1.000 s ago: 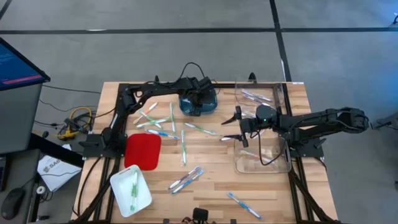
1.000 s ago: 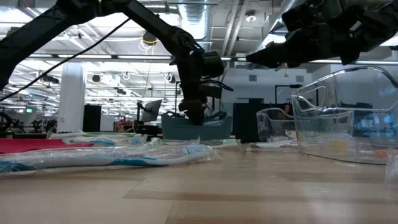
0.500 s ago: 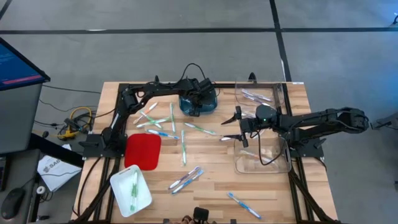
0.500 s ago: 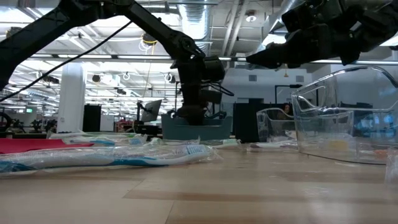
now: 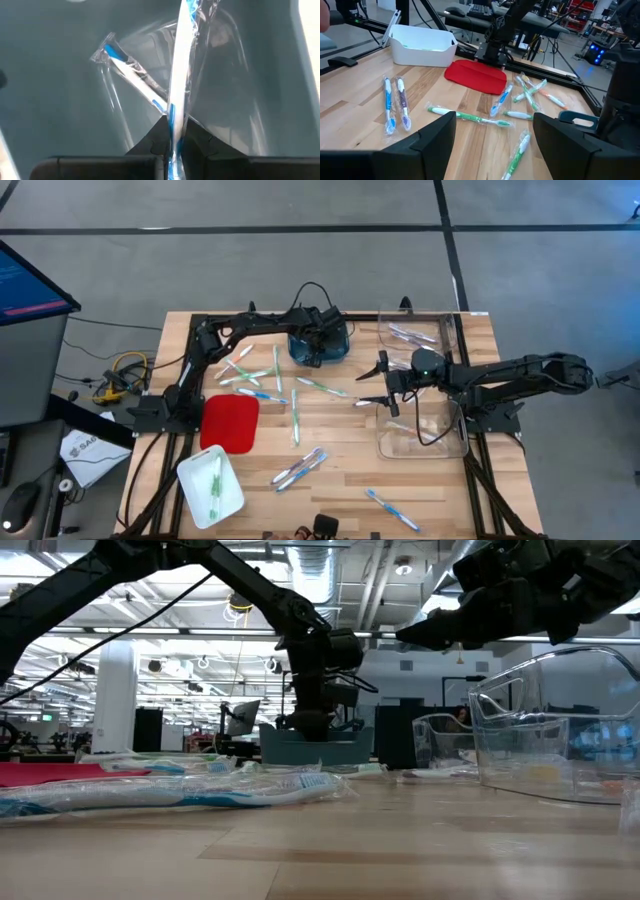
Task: Pick & Place Toothbrushes
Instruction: Put the blue toothbrush into the blue bin
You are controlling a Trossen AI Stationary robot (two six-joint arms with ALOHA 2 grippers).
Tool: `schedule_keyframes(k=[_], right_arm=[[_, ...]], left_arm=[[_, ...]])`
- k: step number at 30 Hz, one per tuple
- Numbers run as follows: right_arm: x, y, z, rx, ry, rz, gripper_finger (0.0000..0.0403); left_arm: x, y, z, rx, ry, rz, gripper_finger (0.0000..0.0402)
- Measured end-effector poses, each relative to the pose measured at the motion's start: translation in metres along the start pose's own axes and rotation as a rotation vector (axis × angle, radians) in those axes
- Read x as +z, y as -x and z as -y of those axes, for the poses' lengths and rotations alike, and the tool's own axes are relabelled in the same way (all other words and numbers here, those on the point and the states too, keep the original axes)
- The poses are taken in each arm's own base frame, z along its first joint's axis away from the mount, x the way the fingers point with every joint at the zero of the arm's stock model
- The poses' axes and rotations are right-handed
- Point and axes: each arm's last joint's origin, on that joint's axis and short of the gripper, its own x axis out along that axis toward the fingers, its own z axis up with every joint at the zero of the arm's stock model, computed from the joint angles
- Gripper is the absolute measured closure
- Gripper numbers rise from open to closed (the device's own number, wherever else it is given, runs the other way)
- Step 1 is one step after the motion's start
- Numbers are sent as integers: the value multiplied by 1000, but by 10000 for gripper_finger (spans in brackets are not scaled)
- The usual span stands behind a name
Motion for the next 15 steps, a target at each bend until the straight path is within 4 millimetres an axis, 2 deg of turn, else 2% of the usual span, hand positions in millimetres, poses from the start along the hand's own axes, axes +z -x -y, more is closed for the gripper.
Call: schedule_keyframes(k=[15], right_arm=[[0,0,0,0,-1,-3,143]], left_arm=[[0,0,-1,24,1,-13,313]])
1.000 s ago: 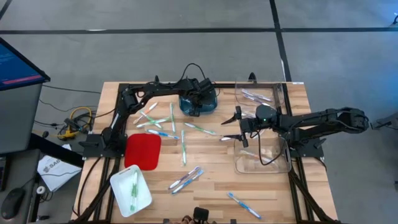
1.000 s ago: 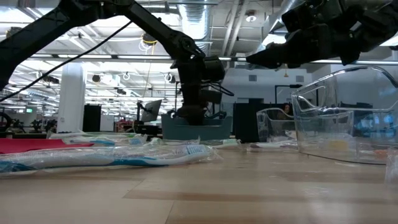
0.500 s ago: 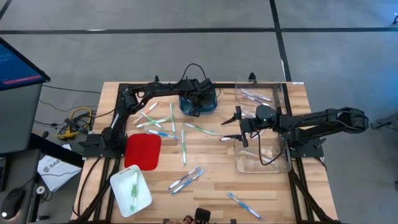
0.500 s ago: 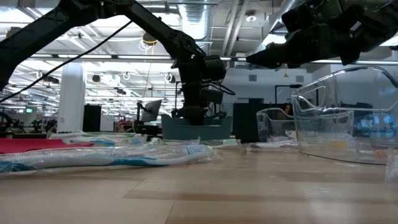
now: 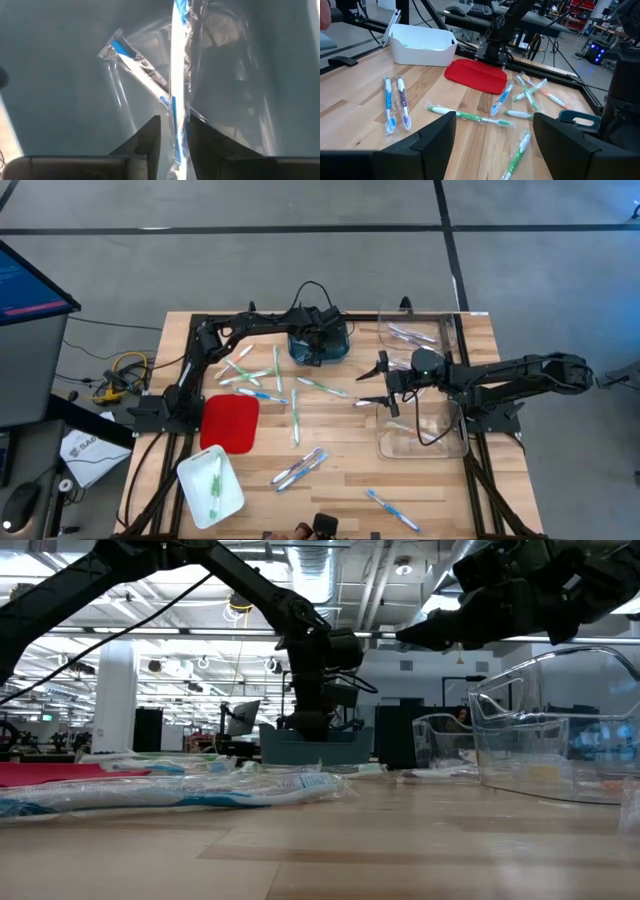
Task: Pick & Place Toothbrushes
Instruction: Put the blue toothbrush into the blue bin, then put the green toothbrush into the white bin
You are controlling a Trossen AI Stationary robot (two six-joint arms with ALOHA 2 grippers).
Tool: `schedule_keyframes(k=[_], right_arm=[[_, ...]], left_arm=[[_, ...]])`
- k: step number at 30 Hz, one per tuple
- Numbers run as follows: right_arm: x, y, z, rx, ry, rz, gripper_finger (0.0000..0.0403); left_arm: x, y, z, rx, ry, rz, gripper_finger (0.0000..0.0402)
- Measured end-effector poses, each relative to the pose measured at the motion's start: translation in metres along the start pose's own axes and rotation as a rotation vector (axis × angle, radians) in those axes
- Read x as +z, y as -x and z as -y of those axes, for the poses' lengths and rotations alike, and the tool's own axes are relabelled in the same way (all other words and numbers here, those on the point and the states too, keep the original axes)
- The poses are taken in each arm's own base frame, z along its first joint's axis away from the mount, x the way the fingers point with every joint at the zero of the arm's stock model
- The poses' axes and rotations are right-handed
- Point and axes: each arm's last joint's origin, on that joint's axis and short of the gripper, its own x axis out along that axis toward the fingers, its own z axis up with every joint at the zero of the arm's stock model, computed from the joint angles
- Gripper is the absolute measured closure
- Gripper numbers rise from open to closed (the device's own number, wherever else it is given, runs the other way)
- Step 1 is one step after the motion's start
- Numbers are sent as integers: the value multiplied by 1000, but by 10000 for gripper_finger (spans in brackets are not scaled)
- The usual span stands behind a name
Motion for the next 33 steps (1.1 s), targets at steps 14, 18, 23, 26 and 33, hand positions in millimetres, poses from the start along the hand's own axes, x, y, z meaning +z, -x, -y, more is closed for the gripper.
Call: schedule_keyframes(k=[14,18,23,26,33], right_arm=[[0,0,0,6,-4,-2,143],[0,0,0,9,-4,-1,143],[0,0,0,9,-4,-1,143],[0,0,0,10,-4,-1,143],[-1,0,-1,13,-7,-10,143]], left_arm=[[4,2,5,77,-32,-61,290],[8,4,10,73,-75,-57,294],[11,5,15,63,-112,-59,298],[13,6,18,49,-126,-55,298],[16,8,25,24,-142,-54,299]])
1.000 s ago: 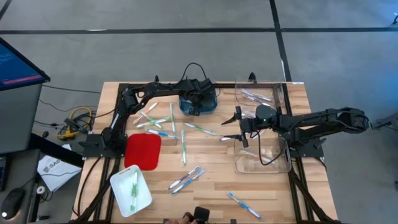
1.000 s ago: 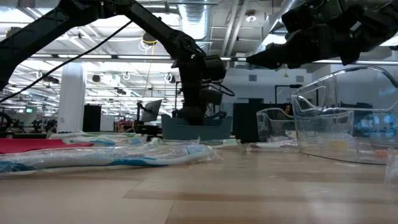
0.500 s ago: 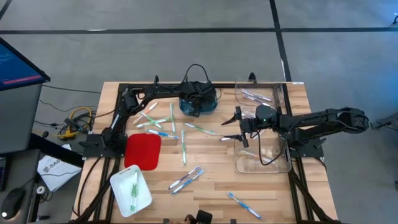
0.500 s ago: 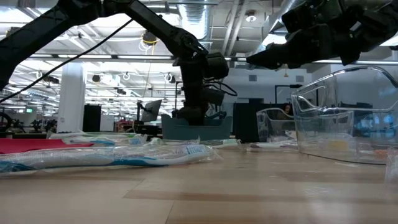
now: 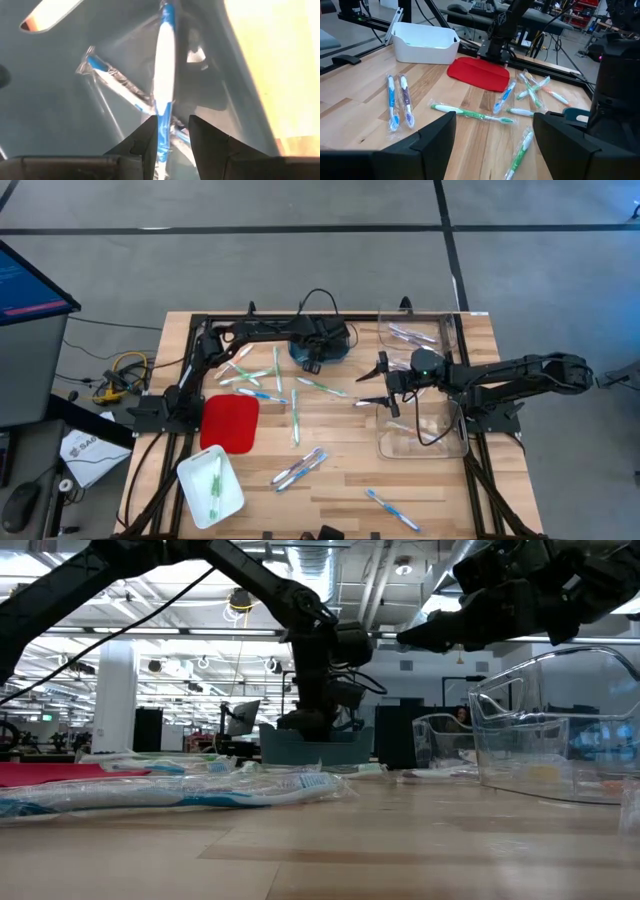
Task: Pick & Place Toothbrushes
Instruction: Put the green toothbrush into the white bin
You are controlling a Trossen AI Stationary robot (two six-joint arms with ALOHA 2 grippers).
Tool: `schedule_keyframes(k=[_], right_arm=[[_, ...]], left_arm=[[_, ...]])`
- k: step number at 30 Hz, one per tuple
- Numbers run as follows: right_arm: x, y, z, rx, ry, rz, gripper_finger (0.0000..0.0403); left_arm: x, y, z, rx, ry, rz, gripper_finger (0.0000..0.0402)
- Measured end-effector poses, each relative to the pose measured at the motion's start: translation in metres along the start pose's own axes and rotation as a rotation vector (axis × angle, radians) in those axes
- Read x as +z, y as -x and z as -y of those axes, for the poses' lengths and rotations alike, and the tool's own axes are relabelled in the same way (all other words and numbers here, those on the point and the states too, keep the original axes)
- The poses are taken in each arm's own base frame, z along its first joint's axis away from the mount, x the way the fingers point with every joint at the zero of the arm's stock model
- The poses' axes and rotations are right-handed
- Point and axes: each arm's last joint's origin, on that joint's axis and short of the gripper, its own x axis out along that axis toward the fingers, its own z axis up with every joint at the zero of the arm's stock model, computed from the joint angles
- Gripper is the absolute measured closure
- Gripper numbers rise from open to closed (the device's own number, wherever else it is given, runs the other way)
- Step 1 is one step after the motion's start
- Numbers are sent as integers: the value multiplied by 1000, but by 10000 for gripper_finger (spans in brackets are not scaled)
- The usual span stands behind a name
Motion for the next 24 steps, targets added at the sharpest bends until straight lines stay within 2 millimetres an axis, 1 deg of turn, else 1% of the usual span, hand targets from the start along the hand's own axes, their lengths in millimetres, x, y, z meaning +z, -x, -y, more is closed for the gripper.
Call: schedule_keyframes(k=[4,7,12,18,24], right_arm=[[0,0,0,2,1,0,143],[0,0,-1,3,1,0,143],[1,0,-1,3,3,8,143],[5,-2,-5,17,17,42,143],[12,-3,-10,30,40,94,143]], left_arm=[[0,0,0,-1,3,0,299],[-1,8,-2,10,7,6,299],[-5,33,-10,52,44,41,299],[-11,66,-19,91,158,102,298],[-18,111,-25,45,296,272,299]])
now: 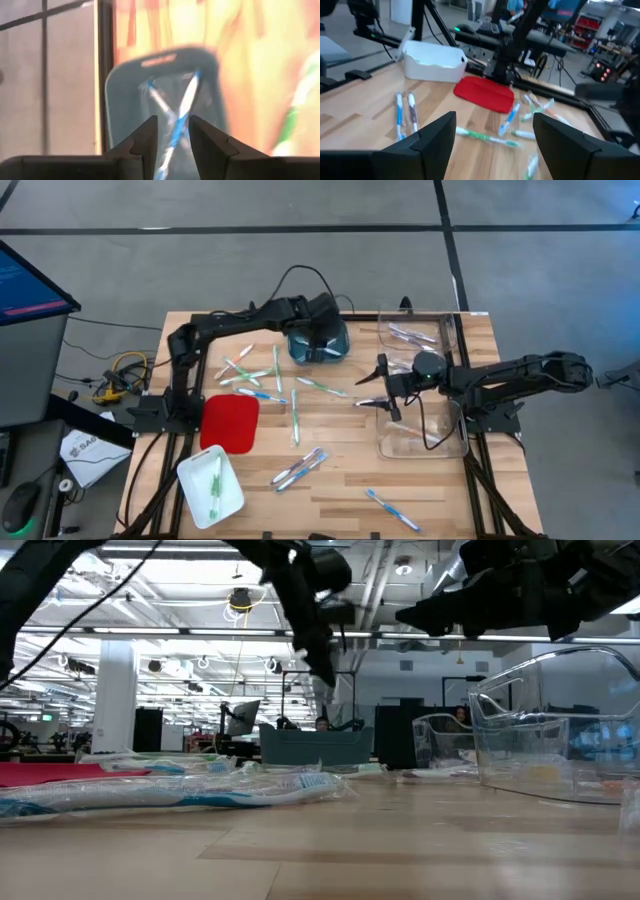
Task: Pick & Place Toothbrushes
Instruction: Put the green toothbrush into the white bin
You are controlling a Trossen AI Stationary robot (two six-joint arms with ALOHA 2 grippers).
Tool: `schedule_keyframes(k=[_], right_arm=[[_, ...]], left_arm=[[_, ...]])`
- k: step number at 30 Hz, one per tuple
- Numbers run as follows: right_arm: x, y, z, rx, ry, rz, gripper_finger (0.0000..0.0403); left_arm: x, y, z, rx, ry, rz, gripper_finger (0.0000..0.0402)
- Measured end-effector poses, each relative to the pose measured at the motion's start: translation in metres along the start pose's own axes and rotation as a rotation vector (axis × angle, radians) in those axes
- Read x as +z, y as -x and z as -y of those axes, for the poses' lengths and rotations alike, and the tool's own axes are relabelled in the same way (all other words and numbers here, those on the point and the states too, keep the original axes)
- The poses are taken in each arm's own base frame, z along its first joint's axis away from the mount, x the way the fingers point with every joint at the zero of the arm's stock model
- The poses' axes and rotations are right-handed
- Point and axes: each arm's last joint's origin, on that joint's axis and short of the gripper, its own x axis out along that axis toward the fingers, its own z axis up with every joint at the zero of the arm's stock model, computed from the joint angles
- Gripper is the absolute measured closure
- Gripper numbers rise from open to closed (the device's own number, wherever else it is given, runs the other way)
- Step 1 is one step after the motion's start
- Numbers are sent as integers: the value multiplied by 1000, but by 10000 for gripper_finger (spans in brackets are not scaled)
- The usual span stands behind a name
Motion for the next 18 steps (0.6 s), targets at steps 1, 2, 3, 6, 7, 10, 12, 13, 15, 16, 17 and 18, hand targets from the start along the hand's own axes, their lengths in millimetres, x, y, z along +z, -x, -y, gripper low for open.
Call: schedule_keyframes(k=[1,2,3,6,7,10,12,13,15,16,17,18], right_arm=[[1,0,-1,5,3,9,143],[2,-1,-2,9,6,16,143],[3,-1,-4,13,10,25,143],[8,-2,-6,19,24,68,143],[10,-2,-7,21,29,85,143],[17,-2,-9,20,46,145,143],[22,-2,-10,16,44,192,143],[24,-2,-10,12,39,212,143],[28,-1,-8,2,25,256,143],[31,-1,-8,-1,17,274,143],[33,-1,-7,-3,5,287,143],[36,-1,-6,-4,-1,296,143]], left_arm=[[1,8,-1,-20,27,34,298],[2,15,-1,-43,53,65,298],[2,23,-2,-69,79,99,298],[-1,43,3,-143,109,194,298],[-4,48,6,-161,120,216,298],[-14,59,16,-200,139,266,298],[-21,70,22,-206,151,315,298],[-24,74,27,-213,150,333,298],[-32,84,36,-222,156,386,298],[-34,88,42,-228,151,410,298],[-37,93,47,-229,153,447,298],[-41,98,52,-238,152,466,298]])
